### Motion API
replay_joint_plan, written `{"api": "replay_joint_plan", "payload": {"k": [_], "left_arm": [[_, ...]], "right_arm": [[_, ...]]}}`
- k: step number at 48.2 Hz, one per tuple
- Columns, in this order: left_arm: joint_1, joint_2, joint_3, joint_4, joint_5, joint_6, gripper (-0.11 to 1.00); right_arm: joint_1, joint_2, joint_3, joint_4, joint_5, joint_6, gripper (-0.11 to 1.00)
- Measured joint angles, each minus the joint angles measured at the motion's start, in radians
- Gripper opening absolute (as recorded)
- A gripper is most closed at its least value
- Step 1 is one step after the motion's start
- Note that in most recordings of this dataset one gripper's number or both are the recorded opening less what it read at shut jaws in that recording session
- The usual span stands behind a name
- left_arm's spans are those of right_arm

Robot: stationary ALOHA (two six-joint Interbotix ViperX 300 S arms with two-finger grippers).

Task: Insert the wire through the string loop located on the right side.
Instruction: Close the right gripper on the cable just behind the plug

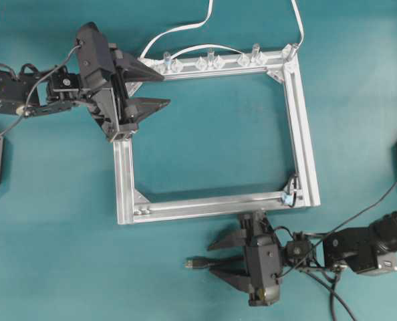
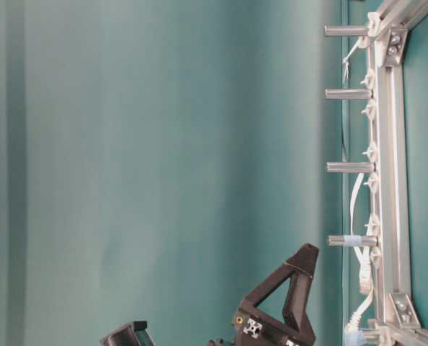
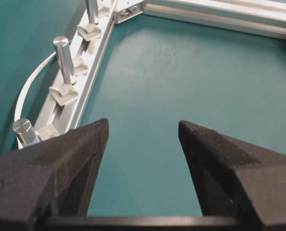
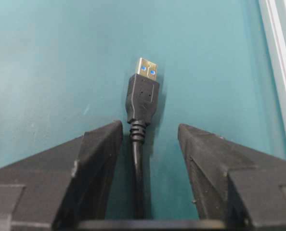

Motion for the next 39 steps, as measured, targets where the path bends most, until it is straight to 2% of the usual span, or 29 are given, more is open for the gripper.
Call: {"api": "replay_joint_plan", "payload": {"k": [13,15,20,23,39], "left_arm": [[-0.006,0.000,0.000,0.000,0.000,0.002,0.68],[-0.006,0.000,0.000,0.000,-0.002,0.002,0.68],[-0.006,0.000,0.000,0.000,0.000,0.000,0.68],[-0.006,0.000,0.000,0.000,0.000,0.000,0.68],[-0.008,0.000,0.000,0.000,0.000,0.000,0.68]], "right_arm": [[0.000,0.000,0.002,0.002,0.000,0.000,0.59],[0.000,0.000,0.000,0.002,0.000,0.000,0.51],[0.006,0.000,0.000,0.000,0.006,0.000,0.22],[0.008,0.000,0.000,0.000,0.015,0.000,0.12],[0.006,0.002,-0.003,0.000,0.040,-0.003,0.12]]}}
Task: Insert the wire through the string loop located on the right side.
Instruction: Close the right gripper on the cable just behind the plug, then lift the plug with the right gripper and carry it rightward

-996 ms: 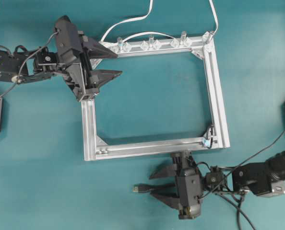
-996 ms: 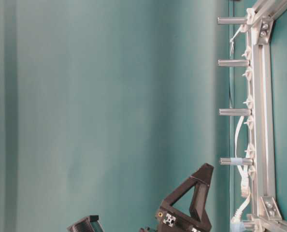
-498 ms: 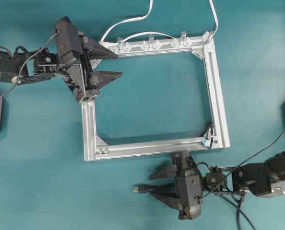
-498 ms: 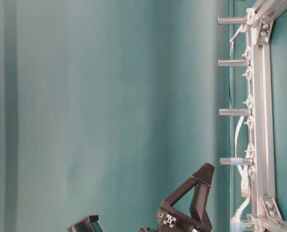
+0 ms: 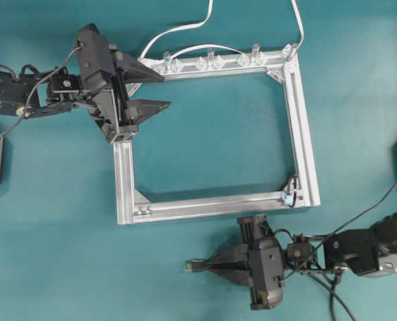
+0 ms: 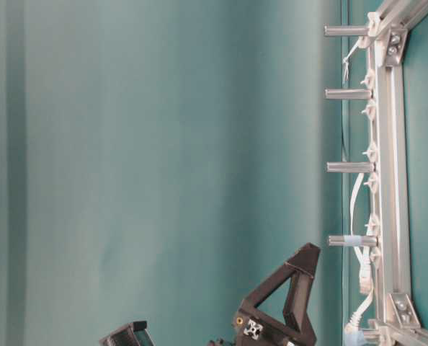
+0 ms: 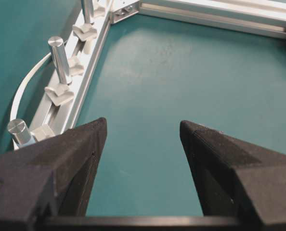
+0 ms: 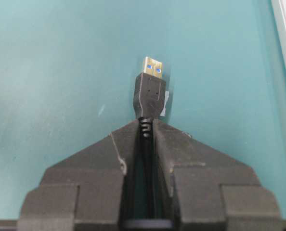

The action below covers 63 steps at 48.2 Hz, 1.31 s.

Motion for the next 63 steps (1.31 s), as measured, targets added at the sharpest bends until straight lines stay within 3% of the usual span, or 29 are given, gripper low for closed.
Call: {"api": "replay_joint_plan", "payload": {"k": [20,38,63], "left_arm": [[0.000,0.000,0.000,0.000,0.000,0.002,0.68],[0.000,-0.011,0.000,0.000,0.006,0.002,0.68],[0.000,-0.020,0.000,0.000,0.026,0.002,0.68]], "right_arm": [[-0.003,-0.006,0.000,0.002,0.008,-0.006,0.12],[-0.049,-0.133,0.000,0.003,0.140,-0.104,0.12],[-0.071,-0.164,0.000,0.003,0.176,-0.109,0.12]]}}
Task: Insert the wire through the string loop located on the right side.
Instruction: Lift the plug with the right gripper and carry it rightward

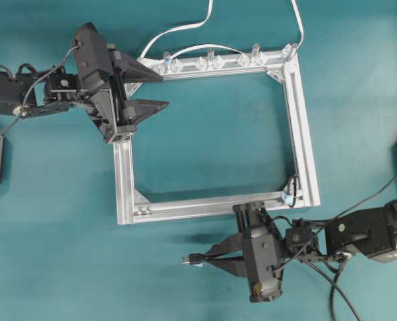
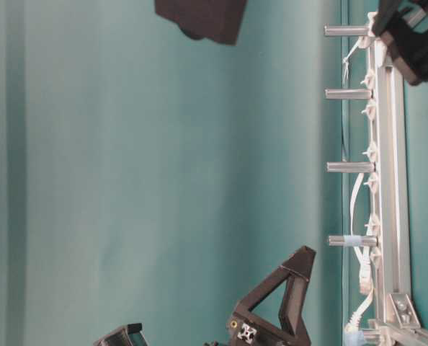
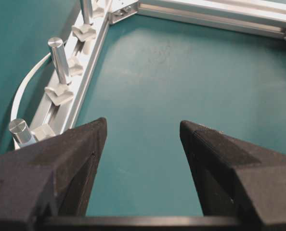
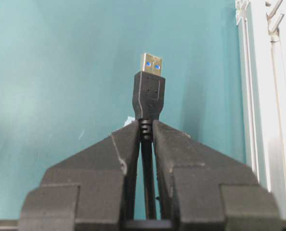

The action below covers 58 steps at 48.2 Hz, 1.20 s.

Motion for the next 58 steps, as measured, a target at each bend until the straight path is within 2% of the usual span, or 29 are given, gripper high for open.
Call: {"api": "replay_joint_plan", "payload": {"k": [11,18,39,58], "left_arm": [[-0.002,0.000,0.000,0.000,0.008,0.000,0.68],[0.000,0.000,0.000,0.000,0.011,0.000,0.68],[0.000,-0.003,0.002,0.000,0.055,0.000,0.68],[-0.002,-0.002,-0.008,0.000,0.092,0.000,0.68]], "right_arm": [[0.000,-0.021,0.000,0.002,0.031,0.000,0.12],[0.000,-0.061,0.032,0.000,0.049,-0.003,0.12],[0.002,-0.218,0.202,-0.002,0.058,-0.003,0.12],[0.057,-0.407,0.394,-0.002,0.084,-0.005,0.12]]}}
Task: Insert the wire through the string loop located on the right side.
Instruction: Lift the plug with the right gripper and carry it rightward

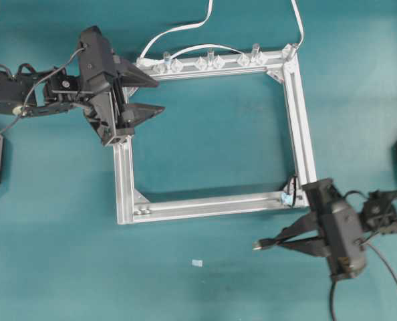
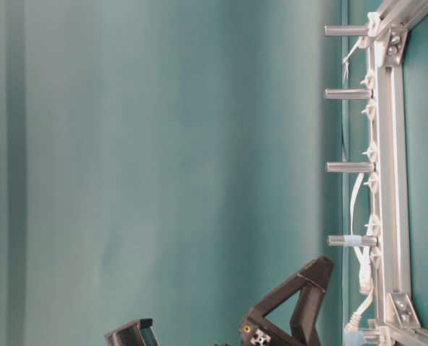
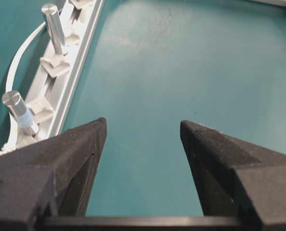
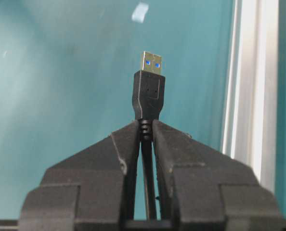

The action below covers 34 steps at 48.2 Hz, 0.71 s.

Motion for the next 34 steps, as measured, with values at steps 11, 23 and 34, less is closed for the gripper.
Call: {"api": "replay_joint_plan", "payload": {"k": [11,23,34], "left_arm": [[0.000,-0.002,-0.006,0.000,0.002,-0.002,0.68],[0.000,-0.002,-0.009,0.000,0.002,-0.002,0.67],[0.000,0.000,-0.012,0.000,0.005,-0.002,0.67]], "right_arm": [[0.000,-0.137,0.117,0.000,0.003,0.003,0.12],[0.000,-0.262,0.221,0.000,0.028,-0.012,0.12],[0.002,-0.341,0.272,0.000,0.061,-0.044,0.12]]}}
